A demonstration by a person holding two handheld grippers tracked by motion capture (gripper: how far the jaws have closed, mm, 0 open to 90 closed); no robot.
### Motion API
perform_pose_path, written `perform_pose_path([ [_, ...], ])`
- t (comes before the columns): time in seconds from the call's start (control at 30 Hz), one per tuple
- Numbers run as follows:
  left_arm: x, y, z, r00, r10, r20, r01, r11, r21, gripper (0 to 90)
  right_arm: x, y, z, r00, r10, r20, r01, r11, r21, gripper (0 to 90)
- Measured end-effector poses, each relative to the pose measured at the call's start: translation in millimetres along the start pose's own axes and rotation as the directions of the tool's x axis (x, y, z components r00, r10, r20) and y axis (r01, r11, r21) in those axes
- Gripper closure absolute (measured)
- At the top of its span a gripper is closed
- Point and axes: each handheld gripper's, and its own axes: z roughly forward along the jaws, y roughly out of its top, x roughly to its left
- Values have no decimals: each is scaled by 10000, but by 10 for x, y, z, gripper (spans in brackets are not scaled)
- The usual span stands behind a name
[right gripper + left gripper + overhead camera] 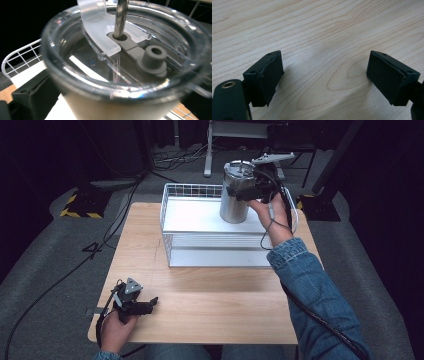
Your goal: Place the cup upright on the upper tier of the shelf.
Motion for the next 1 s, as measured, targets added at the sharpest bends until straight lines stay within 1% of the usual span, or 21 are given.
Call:
perform_pose_path([
  [0.07,0,0,0,10000,2,1,-2,10000,2,146,7,5,-43,10000,-56,55,56,10000,11,0],
  [0.13,0,0,0,10000,2,3,-2,10000,3,146,12,8,-131,9999,-158,65,158,9999,-47,0],
  [0.17,0,0,0,10000,2,3,-2,10000,3,146,12,8,-131,9999,-158,65,158,9999,-47,0],
  [0.2,0,0,0,10000,2,3,-2,10000,1,146,18,1,-198,9998,-186,2,186,9997,-166,0],
  [0.27,3,1,-1,10000,38,-6,-38,10000,6,146,18,-2,-229,9998,-208,-29,207,9995,-227,0],
  [0.33,-1,-1,0,10000,-15,0,15,10000,-1,146,10,-21,-365,9995,-229,-207,221,9989,-413,0],
  [0.4,-1,0,0,10000,-7,8,7,10000,5,146,13,-33,-444,9993,-228,-291,215,9988,-438,0],
  [0.43,-1,0,0,10000,-7,8,7,10000,5,146,13,-33,-444,9993,-228,-291,215,9988,-438,0],
  [0.47,-3,-1,1,10000,-50,12,50,10000,-7,146,20,-50,-516,9988,-346,-336,331,9984,-448,0],
  [0.53,1,0,-1,10000,14,3,-14,10000,11,146,28,-60,-551,9988,-364,-333,349,9984,-438,0],
  [0.6,0,0,0,10000,-4,2,4,10000,-7,146,52,-103,-655,9980,-492,-389,473,9977,-487,0],
  [0.73,0,0,0,10000,-2,2,2,10000,-3,146,74,-144,-738,9975,-532,-473,507,9973,-528,0],
  [0.77,0,0,0,10000,-5,3,5,10000,-5,146,91,-187,-829,9970,-564,-538,529,9965,-649,0],
  [0.83,0,0,0,10000,-2,2,2,10000,-5,146,94,-201,-858,9968,-594,-540,557,9961,-691,0],
  [0.87,0,0,0,10000,-2,2,2,10000,-5,146,103,-240,-933,9964,-651,-543,610,9953,-746,0],
  [0.93,2,2,2,10000,13,24,-13,10000,4,146,109,-283,-1001,9963,-646,-561,603,9954,-751,0],
  [0.97,2,2,2,10000,13,24,-13,10000,4,146,109,-283,-1001,9963,-646,-561,603,9954,-751,0],
  [1.0,4,5,4,10000,22,24,-22,10000,6,146,110,-337,-1072,9960,-711,-543,671,9951,-727,0],
])
